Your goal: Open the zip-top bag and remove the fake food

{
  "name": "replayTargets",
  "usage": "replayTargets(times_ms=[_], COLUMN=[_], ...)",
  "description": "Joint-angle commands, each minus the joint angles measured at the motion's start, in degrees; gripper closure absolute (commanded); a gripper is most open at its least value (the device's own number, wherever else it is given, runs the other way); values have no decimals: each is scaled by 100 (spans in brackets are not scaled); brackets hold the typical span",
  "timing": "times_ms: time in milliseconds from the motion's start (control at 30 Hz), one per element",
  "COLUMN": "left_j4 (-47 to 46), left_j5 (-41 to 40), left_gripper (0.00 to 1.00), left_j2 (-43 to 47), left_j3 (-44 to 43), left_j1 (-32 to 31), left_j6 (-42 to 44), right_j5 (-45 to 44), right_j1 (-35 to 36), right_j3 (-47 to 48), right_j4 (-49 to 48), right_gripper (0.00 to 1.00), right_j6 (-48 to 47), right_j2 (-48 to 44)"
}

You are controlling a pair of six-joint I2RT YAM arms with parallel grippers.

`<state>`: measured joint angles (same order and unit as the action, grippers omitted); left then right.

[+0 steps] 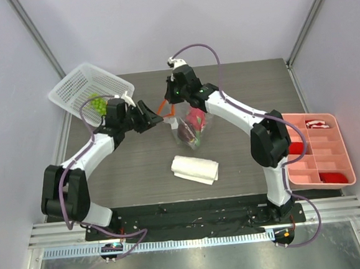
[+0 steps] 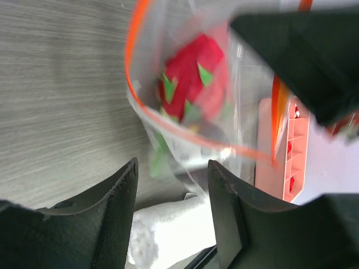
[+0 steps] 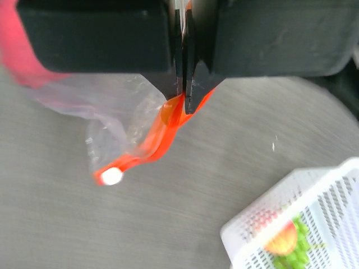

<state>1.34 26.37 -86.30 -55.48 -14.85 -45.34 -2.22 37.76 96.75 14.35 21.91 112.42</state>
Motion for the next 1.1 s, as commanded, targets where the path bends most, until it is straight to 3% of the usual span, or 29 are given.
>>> replayTargets(times_ms=[0,233,433,533,733,833,933,1067], left_j4=[-460,-810,-2320,-3262,-3850,-3520,-3177,-1747], left_j5=[-430,-1046,-511,-405,-387,-536,-632,-1098], left_gripper=[51,79,84,83,83,79,70,60], left_j2=[648,773,-481,-930,-1784,-1803,-1225,330], left_j3=[537,1540,1453,1409,724,635,1107,1784], left_j1=[17,-210,-912,-1089,-1151,-1292,-1327,-1354], left_j6=[-194,-554,-1309,-1784,-2198,-1919,-1471,-715], right_j5=[441,371,275,248,319,48,55,-15], right_j1=[12,12,12,4,21,4,-23,-32], right_j3=[1294,443,46,2,-349,-568,-683,-745], right_j4=[323,-46,-336,-319,-319,-257,-179,-47], right_gripper=[99,99,99,99,99,99,99,99], right_j6=[-653,-285,417,769,1061,815,560,270], right_j2=[429,0,-203,-186,-343,-528,-634,-651])
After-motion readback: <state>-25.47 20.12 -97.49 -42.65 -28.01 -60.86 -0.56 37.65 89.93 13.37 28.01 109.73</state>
